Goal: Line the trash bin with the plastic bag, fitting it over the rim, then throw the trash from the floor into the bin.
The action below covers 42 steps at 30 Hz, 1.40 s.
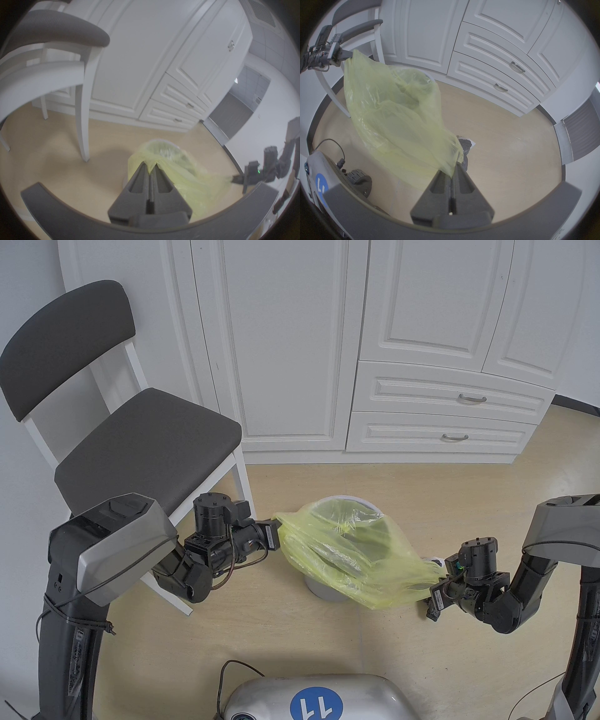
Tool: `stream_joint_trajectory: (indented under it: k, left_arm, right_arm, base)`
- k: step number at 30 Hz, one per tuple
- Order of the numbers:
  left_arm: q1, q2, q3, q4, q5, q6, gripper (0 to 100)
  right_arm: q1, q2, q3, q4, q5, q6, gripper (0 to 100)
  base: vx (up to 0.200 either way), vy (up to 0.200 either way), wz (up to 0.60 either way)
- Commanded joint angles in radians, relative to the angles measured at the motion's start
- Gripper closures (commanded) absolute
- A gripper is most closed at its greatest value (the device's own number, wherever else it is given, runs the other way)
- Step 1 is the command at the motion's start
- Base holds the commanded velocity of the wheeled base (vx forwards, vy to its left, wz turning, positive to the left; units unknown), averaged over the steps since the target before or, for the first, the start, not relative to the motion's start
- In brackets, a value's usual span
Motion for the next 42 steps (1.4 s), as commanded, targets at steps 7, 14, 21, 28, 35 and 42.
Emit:
stream_joint_trajectory:
  k: [7,14,21,28,35,42]
  left_arm:
    - [-0.022,0.109,-0.198,-0.077,0.134,-0.101,100]
    - [-0.023,0.103,-0.167,-0.095,0.122,-0.106,100]
    - [-0.063,0.192,-0.238,-0.198,0.129,-0.193,100]
    - [-0.074,0.223,-0.268,-0.199,0.131,-0.199,100]
    - [-0.071,0.244,-0.301,-0.209,0.134,-0.21,100]
    - [-0.048,0.206,-0.281,-0.192,0.134,-0.205,100]
  right_arm:
    - [0.009,0.012,-0.019,0.009,-0.004,0.025,100]
    - [0.012,0.012,-0.012,0.01,-0.004,0.023,100]
    - [-0.026,-0.003,-0.012,0.007,-0.009,0.012,100]
    - [-0.084,0.004,-0.055,0.007,-0.015,0.002,100]
    - [-0.126,0.046,-0.123,0.005,-0.025,0.009,100]
    - [-0.147,-0.002,-0.105,0.068,-0.027,-0.001,100]
  base:
    - [0.0,0.0,0.0]
    - [0.0,0.0,0.0]
    - [0.0,0.0,0.0]
    - [0.0,0.0,0.0]
    - [0.0,0.0,0.0]
    - [0.0,0.0,0.0]
